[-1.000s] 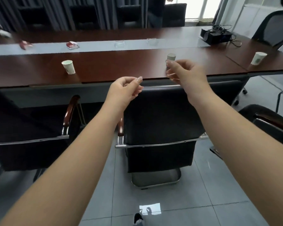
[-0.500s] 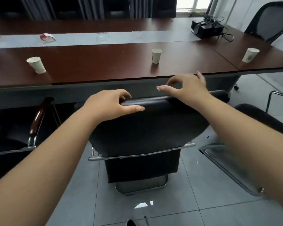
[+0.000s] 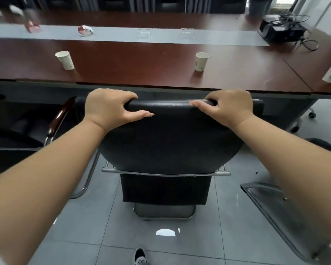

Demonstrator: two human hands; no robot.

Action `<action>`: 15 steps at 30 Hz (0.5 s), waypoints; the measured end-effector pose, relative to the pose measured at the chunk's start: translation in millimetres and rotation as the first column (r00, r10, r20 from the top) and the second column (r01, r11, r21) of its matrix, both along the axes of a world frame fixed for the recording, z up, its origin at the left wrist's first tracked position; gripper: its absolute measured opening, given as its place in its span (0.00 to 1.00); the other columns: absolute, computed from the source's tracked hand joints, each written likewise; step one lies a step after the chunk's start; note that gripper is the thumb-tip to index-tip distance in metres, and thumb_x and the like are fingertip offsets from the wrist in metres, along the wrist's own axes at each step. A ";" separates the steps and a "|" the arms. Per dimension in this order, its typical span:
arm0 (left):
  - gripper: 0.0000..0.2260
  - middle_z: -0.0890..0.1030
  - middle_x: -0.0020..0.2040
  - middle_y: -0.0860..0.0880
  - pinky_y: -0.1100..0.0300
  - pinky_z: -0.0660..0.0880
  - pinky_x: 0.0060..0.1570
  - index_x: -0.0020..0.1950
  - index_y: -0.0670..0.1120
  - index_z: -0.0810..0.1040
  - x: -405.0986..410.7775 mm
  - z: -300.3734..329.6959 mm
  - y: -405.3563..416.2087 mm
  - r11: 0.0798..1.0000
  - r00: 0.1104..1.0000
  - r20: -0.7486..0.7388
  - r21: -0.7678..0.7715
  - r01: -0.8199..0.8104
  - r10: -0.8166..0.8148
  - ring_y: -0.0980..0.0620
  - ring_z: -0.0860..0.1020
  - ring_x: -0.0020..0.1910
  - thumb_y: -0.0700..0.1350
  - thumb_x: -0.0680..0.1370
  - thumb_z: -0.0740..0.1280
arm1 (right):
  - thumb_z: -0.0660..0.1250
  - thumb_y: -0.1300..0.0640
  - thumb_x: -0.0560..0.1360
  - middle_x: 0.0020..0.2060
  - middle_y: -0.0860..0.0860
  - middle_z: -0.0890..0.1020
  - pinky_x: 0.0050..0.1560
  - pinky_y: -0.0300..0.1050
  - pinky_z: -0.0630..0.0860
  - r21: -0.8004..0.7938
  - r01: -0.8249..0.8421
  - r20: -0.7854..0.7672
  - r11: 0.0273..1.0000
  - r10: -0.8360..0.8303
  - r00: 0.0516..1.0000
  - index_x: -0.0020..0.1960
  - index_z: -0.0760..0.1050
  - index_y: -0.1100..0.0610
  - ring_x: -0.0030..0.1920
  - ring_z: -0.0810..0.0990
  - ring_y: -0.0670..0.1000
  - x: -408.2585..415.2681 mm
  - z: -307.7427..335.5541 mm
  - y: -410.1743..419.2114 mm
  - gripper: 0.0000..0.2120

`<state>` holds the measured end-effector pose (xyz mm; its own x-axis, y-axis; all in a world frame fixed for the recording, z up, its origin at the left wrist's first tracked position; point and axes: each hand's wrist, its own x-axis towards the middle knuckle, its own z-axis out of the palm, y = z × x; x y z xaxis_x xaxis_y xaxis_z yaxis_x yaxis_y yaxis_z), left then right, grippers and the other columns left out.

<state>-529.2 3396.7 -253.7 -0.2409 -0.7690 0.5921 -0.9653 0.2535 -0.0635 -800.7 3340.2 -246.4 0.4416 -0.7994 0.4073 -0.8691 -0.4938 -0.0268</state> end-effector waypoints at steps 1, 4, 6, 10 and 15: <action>0.36 0.79 0.26 0.47 0.64 0.63 0.28 0.39 0.45 0.83 -6.7 -2.6 -4.7 0.999 1.000 0.007 -0.033 0.007 -0.007 0.45 0.79 0.26 0.74 0.71 0.49 | 0.41 0.24 0.61 0.30 0.51 0.79 0.28 0.37 0.57 0.007 0.015 0.003 1.000 -0.015 1.000 0.40 0.81 0.56 0.33 0.74 0.52 -6.6 0.2 -6.9 0.44; 0.34 0.79 0.26 0.49 0.65 0.60 0.28 0.39 0.46 0.83 -34.0 -6.4 -21.9 0.997 0.998 0.047 -0.073 0.034 -0.031 0.47 0.79 0.25 0.72 0.73 0.50 | 0.41 0.23 0.61 0.34 0.54 0.81 0.29 0.40 0.61 0.032 0.069 0.001 0.997 -0.069 0.998 0.42 0.81 0.58 0.36 0.76 0.55 -34.2 -4.1 -29.6 0.45; 0.32 0.79 0.26 0.50 0.66 0.60 0.27 0.39 0.47 0.83 -46.6 -4.1 -36.5 0.997 0.996 0.081 -0.071 0.034 -0.028 0.47 0.78 0.25 0.71 0.73 0.51 | 0.43 0.21 0.64 0.38 0.56 0.82 0.33 0.44 0.64 0.085 0.076 0.011 0.993 -0.077 0.997 0.44 0.80 0.58 0.40 0.77 0.57 -43.9 -1.4 -43.0 0.46; 0.31 0.81 0.28 0.46 0.63 0.66 0.26 0.41 0.45 0.83 -37.8 -0.1 -63.1 0.998 0.996 0.085 -0.070 -0.002 0.008 0.45 0.79 0.26 0.70 0.72 0.55 | 0.47 0.25 0.65 0.42 0.52 0.80 0.39 0.44 0.63 0.223 0.021 0.045 0.975 -0.031 0.999 0.48 0.78 0.57 0.41 0.73 0.53 -34.3 11.3 -56.6 0.39; 0.41 0.80 0.30 0.39 0.56 0.68 0.29 0.42 0.42 0.82 12.2 -2.4 -64.9 0.999 0.998 0.069 0.037 -0.017 0.015 0.39 0.80 0.31 0.76 0.68 0.48 | 0.52 0.22 0.61 0.49 0.47 0.81 0.45 0.43 0.66 0.233 -0.057 -0.022 0.971 0.063 0.998 0.54 0.75 0.48 0.51 0.77 0.52 7.2 2.1 -50.9 0.37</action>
<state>-517.0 3331.9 -256.1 -0.2676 -0.7942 0.5456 -0.9629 0.2415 -0.1207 -793.5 3289.3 -244.2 0.5006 -0.8423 0.1999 -0.8402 -0.5283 -0.1224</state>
